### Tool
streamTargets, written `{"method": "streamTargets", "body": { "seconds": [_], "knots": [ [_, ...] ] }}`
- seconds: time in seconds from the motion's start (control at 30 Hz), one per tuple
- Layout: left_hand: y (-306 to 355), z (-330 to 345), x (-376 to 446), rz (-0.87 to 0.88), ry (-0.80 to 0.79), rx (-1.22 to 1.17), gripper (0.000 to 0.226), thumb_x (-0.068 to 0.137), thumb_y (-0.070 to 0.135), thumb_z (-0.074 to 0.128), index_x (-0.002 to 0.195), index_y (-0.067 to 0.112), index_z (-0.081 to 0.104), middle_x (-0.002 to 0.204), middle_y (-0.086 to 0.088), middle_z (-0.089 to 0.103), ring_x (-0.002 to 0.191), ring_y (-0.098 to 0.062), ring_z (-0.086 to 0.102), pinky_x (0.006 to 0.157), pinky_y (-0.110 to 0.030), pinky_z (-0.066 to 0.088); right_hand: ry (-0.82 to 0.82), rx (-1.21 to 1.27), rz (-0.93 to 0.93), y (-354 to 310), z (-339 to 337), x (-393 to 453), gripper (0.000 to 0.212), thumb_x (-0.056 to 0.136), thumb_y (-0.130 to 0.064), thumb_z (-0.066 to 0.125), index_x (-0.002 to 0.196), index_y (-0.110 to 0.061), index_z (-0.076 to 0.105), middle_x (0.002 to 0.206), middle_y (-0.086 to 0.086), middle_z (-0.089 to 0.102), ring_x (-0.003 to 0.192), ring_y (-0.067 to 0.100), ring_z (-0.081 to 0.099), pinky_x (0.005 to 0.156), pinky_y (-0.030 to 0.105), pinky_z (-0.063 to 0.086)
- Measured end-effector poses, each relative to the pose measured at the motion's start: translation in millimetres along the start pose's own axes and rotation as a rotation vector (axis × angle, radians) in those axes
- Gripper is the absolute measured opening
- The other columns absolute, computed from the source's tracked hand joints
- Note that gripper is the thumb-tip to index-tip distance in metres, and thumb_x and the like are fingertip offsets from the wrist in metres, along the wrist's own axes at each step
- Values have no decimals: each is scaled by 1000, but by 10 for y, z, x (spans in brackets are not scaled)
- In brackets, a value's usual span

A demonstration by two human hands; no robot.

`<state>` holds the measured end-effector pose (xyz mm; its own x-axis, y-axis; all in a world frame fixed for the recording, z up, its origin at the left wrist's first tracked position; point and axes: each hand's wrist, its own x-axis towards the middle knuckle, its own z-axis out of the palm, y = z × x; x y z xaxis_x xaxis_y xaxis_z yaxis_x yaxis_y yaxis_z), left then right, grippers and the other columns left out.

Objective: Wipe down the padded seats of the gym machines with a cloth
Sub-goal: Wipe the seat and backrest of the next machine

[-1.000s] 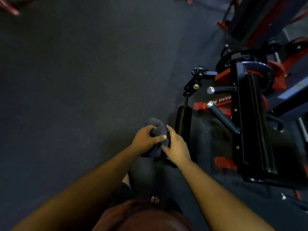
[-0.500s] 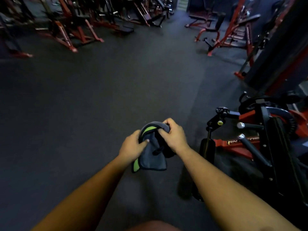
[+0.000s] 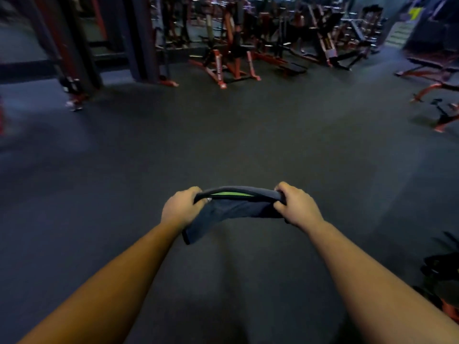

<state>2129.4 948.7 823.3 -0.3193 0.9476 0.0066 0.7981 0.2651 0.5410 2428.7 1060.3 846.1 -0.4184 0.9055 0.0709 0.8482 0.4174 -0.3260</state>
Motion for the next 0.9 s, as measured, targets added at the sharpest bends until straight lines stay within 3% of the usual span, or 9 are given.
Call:
{"method": "streamTargets", "body": {
  "seconds": [0.13, 0.27, 0.37, 0.43, 0.5, 0.63, 0.8, 0.9],
  "knots": [
    [-481, -455, 120, -220, 138, 56, 41, 90, 68, 61, 79, 29, 56, 76, 9, 61, 67, -11, 56, 51, -28, 36, 54, 260, 48, -461, 330, 487, 12, 90, -31, 63, 100, -30, 57, 90, -4, 69, 80, 24, 63, 69, 39, 53],
    [-1017, -773, 289, -358, 193, 76, 44, 88, 69, 62, 79, 27, 59, 75, 7, 63, 70, -15, 60, 55, -31, 47, 17, 564, 85, -822, 697, 1096, 13, 92, -29, 71, 84, -23, 63, 78, -6, 67, 73, 17, 62, 67, 34, 47],
    [-1416, -929, 499, -411, 167, -211, 46, 89, 58, 70, 80, 14, 68, 75, -4, 69, 70, -20, 66, 62, -35, 54, -88, 813, 106, -1155, 975, 1581, 18, 93, -28, 73, 82, -14, 69, 78, 5, 69, 75, 18, 61, 68, 33, 46],
    [-1606, -1021, 638, -480, 151, -478, 52, 91, 54, 71, 86, 2, 72, 80, -18, 72, 71, -27, 69, 63, -36, 54, -180, 977, 170, -1383, 1164, 1870, 24, 93, -33, 73, 85, -10, 72, 89, 16, 74, 79, 21, 67, 71, 34, 50],
    [-1712, -1102, 785, -546, 163, -610, 52, 92, 53, 69, 90, 1, 73, 86, -19, 75, 79, -31, 73, 66, -36, 56, -241, 1063, 187, -1636, 1348, 2144, 33, 93, -40, 73, 85, -7, 71, 91, 18, 74, 76, 19, 67, 69, 35, 51],
    [-1939, -1114, 1146, -667, 305, -677, 37, 96, 46, 69, 90, 9, 77, 86, -8, 78, 82, -25, 74, 74, -38, 61, -231, 929, -1, -2240, 1649, 2631, 39, 96, -45, 67, 75, -12, 66, 71, 0, 68, 62, 5, 62, 57, 26, 46],
    [-2311, -1113, 1515, -707, 379, -803, 19, 101, 29, 64, 111, 17, 74, 100, -2, 79, 91, -18, 75, 84, -41, 63, -275, 748, -321, -3076, 2054, 2969, 18, 100, -43, 60, 95, -26, 64, 85, -8, 68, 80, 12, 66, 66, 31, 48],
    [-2541, -1207, 1775, -681, 417, -863, 22, 105, 27, 56, 120, 20, 72, 104, 3, 78, 96, -15, 74, 88, -38, 61, -258, 638, -533, -3586, 2324, 3107, 26, 100, -49, 55, 110, -27, 63, 96, -7, 69, 87, 12, 65, 71, 34, 53]
  ]
}}
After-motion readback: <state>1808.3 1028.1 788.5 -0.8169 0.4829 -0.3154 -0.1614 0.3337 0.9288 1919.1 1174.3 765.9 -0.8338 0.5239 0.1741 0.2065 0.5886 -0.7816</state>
